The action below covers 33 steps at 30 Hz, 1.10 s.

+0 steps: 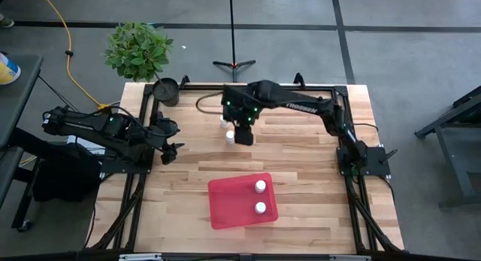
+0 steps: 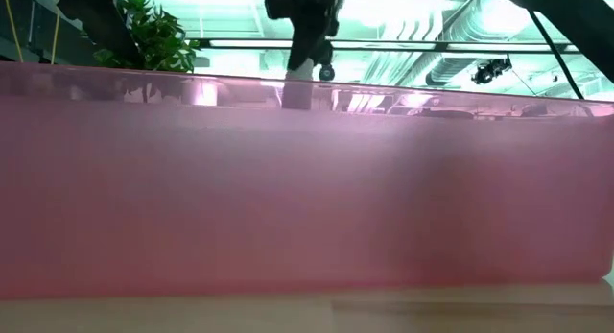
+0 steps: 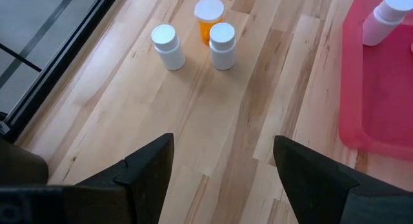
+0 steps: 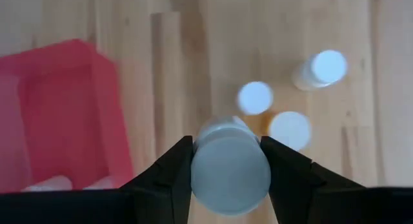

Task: Pick and place pill bottles into a basket
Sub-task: Put the white pill bottle into the red bin

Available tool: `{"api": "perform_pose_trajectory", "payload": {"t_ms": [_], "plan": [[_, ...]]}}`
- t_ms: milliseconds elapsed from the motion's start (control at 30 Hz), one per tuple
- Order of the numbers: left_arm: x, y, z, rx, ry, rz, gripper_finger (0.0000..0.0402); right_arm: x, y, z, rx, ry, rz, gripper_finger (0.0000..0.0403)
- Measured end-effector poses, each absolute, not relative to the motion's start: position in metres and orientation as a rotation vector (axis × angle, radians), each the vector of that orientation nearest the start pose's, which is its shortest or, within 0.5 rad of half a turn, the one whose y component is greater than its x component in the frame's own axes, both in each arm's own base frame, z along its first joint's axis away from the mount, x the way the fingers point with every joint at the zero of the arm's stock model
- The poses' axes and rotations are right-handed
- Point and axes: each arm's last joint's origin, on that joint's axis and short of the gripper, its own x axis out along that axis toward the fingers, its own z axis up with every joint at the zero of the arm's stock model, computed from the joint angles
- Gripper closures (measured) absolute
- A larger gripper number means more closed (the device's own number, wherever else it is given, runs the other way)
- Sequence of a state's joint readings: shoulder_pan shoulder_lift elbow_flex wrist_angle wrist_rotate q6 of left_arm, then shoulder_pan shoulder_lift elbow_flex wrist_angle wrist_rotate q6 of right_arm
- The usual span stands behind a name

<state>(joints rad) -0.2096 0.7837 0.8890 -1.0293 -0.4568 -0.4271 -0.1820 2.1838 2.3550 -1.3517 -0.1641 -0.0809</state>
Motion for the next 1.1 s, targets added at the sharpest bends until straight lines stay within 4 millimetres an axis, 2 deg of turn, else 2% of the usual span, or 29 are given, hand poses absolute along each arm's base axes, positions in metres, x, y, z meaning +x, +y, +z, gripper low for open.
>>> {"api": "perform_pose_trajectory", "payload": {"t_ms": [367, 700, 900, 1100], "plan": [[0.123, -0.013, 0.298, -0.116, 0.836, 0.432, 0.0103, 0.440, 0.005, 0.331, 0.097, 1.171, 0.133, 0.0257], [0.123, -0.013, 0.298, -0.125, 0.834, 0.436, 0.0103, 0.439, 0.075, 0.329, 0.069, 1.153, 0.125, 0.0257], [0.123, -0.013, 0.298, -0.128, 0.834, 0.437, 0.0103, 0.442, 0.105, 0.302, 0.070, 1.160, 0.117, 0.0257], [0.123, -0.014, 0.298, -0.160, 0.838, 0.431, 0.0103, 0.446, 0.121, 0.264, 0.096, 1.179, 0.112, 0.0257]]}}
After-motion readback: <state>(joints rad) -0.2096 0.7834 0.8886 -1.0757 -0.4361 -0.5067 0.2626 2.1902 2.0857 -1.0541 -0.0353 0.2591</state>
